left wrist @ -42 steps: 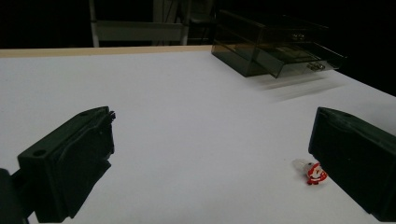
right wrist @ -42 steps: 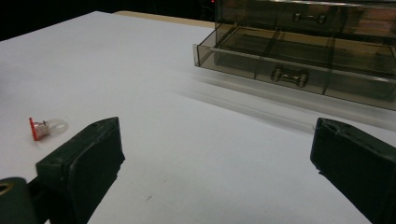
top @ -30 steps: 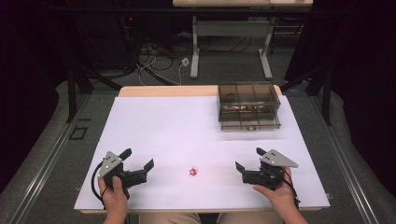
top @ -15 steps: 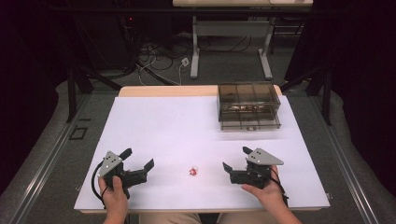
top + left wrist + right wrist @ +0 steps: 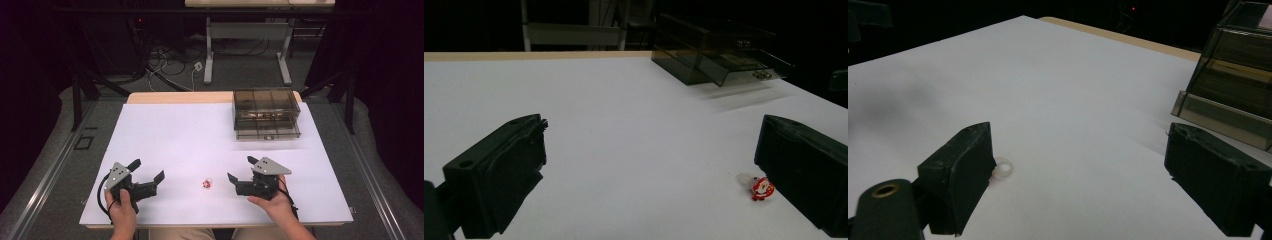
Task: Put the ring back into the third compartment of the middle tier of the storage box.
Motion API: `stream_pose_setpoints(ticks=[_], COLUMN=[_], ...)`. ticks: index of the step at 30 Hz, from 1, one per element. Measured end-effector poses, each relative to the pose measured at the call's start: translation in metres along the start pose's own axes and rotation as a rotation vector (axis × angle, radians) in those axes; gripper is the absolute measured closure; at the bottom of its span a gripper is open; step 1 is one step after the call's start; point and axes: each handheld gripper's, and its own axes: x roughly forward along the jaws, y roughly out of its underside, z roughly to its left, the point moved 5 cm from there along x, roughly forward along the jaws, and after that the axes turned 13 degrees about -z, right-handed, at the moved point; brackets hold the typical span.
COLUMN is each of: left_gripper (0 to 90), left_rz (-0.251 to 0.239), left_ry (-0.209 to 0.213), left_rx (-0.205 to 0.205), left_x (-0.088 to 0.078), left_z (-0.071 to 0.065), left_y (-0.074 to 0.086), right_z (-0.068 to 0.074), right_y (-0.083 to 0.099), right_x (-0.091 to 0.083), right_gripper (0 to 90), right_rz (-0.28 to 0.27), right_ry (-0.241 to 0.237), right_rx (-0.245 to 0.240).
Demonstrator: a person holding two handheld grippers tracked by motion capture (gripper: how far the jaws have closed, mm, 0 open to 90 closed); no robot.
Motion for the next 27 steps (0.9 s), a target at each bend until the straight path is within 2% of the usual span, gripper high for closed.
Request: stream_pose_setpoints(ticks=[12,17,24,27], left_gripper=[0.2,0.2,0.2,0.2], left_rz=[0.001,0.002,0.000,0.001], left_ry=[0.004,0.005,0.006,0.004], left_rx=[-0.001,0.000,-0.002,-0.002], left_x=[0.000,0.000,0.001,0.001], left_z=[0.000,0.000,0.000,0.001], left_y=[0.000,0.000,0.000,0.001], right_z=[0.014,0.020,0.029,0.034], right_y=[-0.001,0.001,0.003,0.004], right_x=[0.012,0.019,0.028,0.032], right_gripper=[15.8,19.2,24.8,27.3], right_rz=[0.013,0.040,0.055,0.057], right_ry=[-0.043,-0.078,-0.109,-0.123], right_rx=[0.004,0.024,0.010,0.019])
